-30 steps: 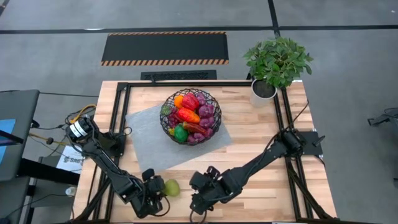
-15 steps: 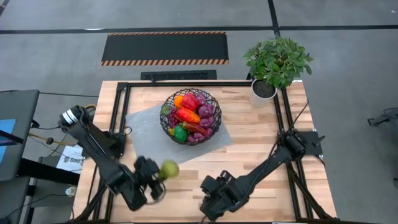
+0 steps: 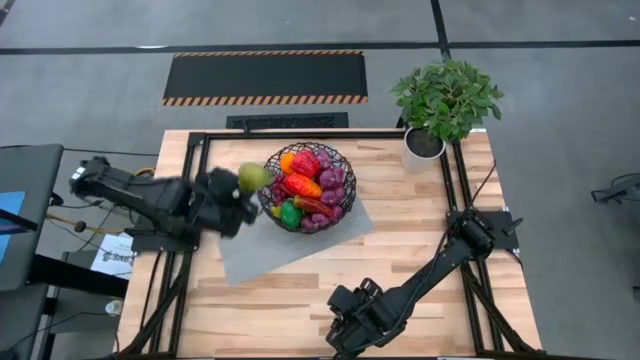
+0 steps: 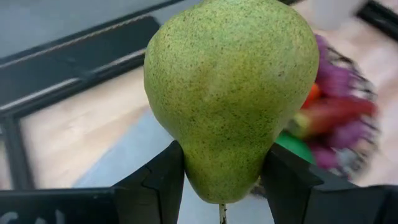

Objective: Build produce basket
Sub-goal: Put the pear into the wired basket

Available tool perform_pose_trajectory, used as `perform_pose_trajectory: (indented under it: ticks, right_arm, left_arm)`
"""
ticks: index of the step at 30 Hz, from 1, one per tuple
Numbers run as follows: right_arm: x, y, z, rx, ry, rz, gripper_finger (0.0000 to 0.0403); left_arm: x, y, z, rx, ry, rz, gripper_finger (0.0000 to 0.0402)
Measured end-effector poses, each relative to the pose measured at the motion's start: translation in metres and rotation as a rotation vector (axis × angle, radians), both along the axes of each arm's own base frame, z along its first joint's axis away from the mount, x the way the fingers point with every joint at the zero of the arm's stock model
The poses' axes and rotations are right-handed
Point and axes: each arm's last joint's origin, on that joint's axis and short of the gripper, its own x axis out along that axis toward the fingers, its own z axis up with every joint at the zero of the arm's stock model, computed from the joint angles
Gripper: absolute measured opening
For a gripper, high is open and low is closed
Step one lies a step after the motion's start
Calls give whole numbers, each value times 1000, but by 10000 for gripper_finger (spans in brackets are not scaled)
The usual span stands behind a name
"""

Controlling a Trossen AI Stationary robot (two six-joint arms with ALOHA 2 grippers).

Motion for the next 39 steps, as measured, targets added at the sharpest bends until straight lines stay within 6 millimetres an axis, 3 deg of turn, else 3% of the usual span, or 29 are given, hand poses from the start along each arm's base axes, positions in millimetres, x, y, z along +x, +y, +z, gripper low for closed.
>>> perform_pose_trajectory:
  ticks: [6, 15, 20, 26, 28, 32, 39]
  right_arm:
    - [-1, 0, 0, 4, 2, -11, 278]
    - [0, 0, 0, 10, 0, -26, 278]
    - [0, -1, 0, -13, -17, -33, 278]
    - [7, -12, 4, -137, -113, -88, 278]
    - [12, -21, 17, -202, -202, -132, 278]
    - [18, -49, 67, -319, -445, -214, 278]
    - [44, -94, 133, -338, -759, -237, 278]
  left_arm:
    - [18, 41, -7, -38, 54, 18, 162]
    - [31, 74, -38, -115, 65, 35, 162]
    - [30, 73, -46, -196, 81, -9, 162]
    - [26, 44, -40, -286, 52, -209, 162]
    - [22, 34, -35, -294, 17, -241, 162]
    - [12, 18, -19, -290, -124, -290, 162]
    - [0, -6, 25, -219, -537, -420, 162]
